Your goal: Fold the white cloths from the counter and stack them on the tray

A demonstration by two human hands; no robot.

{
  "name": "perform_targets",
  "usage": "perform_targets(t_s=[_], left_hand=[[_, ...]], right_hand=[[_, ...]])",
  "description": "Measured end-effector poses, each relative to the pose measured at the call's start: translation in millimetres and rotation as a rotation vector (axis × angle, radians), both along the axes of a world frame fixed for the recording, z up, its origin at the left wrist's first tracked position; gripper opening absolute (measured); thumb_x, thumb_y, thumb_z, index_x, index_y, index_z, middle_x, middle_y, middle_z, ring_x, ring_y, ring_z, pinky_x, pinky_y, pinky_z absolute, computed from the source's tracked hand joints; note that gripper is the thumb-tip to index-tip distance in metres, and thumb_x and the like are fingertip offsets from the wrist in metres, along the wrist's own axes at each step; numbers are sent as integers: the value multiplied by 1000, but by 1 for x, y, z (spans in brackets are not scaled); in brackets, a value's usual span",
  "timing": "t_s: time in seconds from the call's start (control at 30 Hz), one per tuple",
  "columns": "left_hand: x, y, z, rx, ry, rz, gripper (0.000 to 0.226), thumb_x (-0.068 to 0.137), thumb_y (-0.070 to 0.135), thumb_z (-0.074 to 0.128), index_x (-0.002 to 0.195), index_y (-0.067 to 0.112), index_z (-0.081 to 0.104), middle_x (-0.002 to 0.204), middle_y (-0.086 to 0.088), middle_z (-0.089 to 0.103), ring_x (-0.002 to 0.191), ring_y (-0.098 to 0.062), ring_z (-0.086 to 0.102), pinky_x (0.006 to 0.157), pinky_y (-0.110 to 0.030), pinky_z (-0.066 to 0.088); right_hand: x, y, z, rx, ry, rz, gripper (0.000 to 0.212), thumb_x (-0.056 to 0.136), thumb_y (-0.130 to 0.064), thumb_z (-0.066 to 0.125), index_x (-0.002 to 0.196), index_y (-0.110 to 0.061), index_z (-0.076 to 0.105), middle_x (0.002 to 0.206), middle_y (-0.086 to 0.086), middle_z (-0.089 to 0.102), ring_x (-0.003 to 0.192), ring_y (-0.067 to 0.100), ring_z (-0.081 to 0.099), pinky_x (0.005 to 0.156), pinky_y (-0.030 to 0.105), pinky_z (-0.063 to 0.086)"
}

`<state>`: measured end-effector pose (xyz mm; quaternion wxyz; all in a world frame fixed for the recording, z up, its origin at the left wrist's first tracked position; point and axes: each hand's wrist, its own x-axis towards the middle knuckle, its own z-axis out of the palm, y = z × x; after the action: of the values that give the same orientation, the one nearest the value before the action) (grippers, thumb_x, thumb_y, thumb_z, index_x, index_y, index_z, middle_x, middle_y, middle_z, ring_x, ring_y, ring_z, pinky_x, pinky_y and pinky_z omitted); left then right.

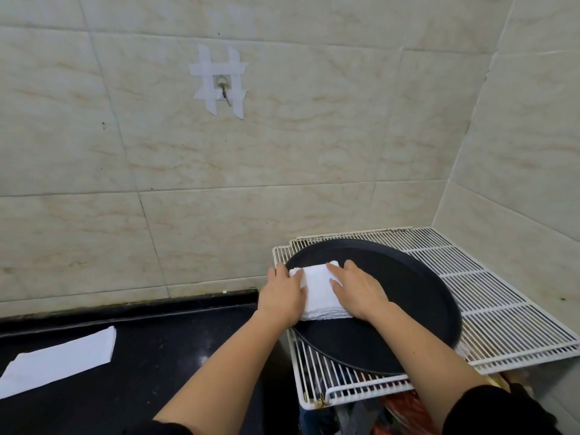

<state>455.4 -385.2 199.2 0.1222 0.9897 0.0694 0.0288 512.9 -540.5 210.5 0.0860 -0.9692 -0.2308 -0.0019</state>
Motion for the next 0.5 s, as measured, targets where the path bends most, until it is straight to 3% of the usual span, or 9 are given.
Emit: perform_targets(t_s=[0.1,0.2,0.33,0.5], left_hand=[[-3,3,-3,95,38,-52,54,102,36,29,152,18,19,160,-8,5,146,-30,6,113,-47,23],[-3,5,-6,108,101,-114,57,104,37,22,155,16,5,162,3,-11,148,-24,-12,118,-48,12],[-1,6,-7,98,142,-134,59,104,38,18,154,16,-2,162,6,-13,148,-23,-16,120,-47,8],[-2,10,-3,-14,46,-106,58,103,40,23,155,19,7,163,3,-3,149,-24,-7,118,-46,12]], right_hand=[[-2,0,-4,-97,47,3,50,105,-33,25,153,-22,17,131,10,41,108,27,52,79,36,44],[-5,-1,-8,-139,63,9,53,105,-34,22,155,-21,9,134,11,40,112,27,50,84,37,43],[-6,-2,-11,-149,88,14,53,105,-35,19,155,-22,4,134,11,39,113,27,50,85,38,43],[-6,-1,1,-83,46,-16,52,105,-34,23,155,-23,13,132,11,41,111,28,51,85,37,43]])
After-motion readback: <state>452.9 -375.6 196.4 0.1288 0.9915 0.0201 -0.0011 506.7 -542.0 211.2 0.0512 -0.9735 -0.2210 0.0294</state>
